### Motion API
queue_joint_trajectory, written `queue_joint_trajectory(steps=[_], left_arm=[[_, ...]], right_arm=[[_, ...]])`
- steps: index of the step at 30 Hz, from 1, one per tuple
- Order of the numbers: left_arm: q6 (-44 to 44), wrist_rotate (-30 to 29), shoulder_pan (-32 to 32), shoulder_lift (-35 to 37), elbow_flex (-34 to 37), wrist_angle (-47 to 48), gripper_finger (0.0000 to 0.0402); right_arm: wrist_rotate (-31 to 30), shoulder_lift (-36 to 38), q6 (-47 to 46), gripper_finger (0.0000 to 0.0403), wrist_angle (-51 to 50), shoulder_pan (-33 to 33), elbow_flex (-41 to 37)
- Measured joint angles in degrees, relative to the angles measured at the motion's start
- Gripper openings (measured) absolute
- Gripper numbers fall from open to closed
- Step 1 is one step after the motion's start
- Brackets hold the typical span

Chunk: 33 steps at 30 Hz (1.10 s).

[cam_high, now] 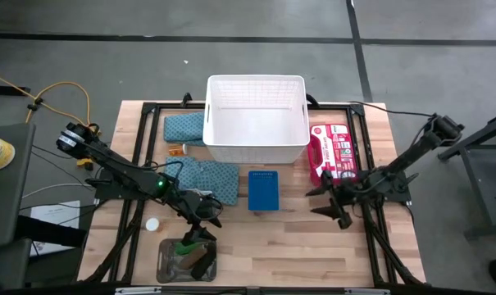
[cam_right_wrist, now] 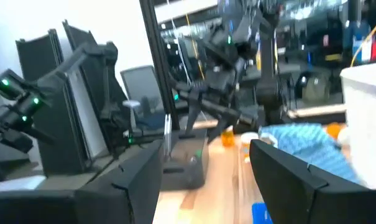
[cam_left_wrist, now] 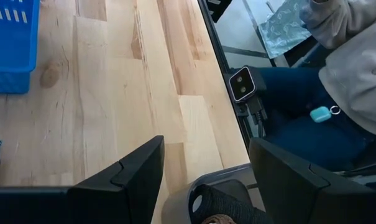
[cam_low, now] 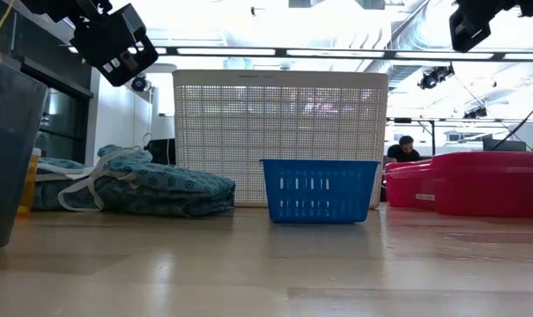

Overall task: Pick & place medical supplies in basket/bin
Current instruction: Put the middle orange pill bottle into the blue bin

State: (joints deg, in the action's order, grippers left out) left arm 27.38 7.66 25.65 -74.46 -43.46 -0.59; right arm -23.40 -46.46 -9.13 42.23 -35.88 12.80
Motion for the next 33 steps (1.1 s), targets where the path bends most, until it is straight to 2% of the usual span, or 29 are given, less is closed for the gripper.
queue_joint_trajectory(steps=[6,17,25,33], left_arm=[[0.0,0.0,0.0,0.0,0.0,-0.38,0.0228],[0.0,0.0,0.0,0.0,0.0,-0.95,0.0228],[0.0,0.0,0.0,0.0,0.0,-1.01,0.0228],[0.0,0.0,0.0,0.0,0.0,-1.31,0.0228]], right_arm=[[1.85,6.71,4.39,0.0226,-2.74,0.0,-0.42],[3.9,21.68,5.82,0.0226,-19.19,0.0,-0.4],[4.18,28.6,5.8,0.0226,-28.23,0.0,-0.4],[4.61,34.23,5.77,0.0226,-33.04,0.0,-0.4]])
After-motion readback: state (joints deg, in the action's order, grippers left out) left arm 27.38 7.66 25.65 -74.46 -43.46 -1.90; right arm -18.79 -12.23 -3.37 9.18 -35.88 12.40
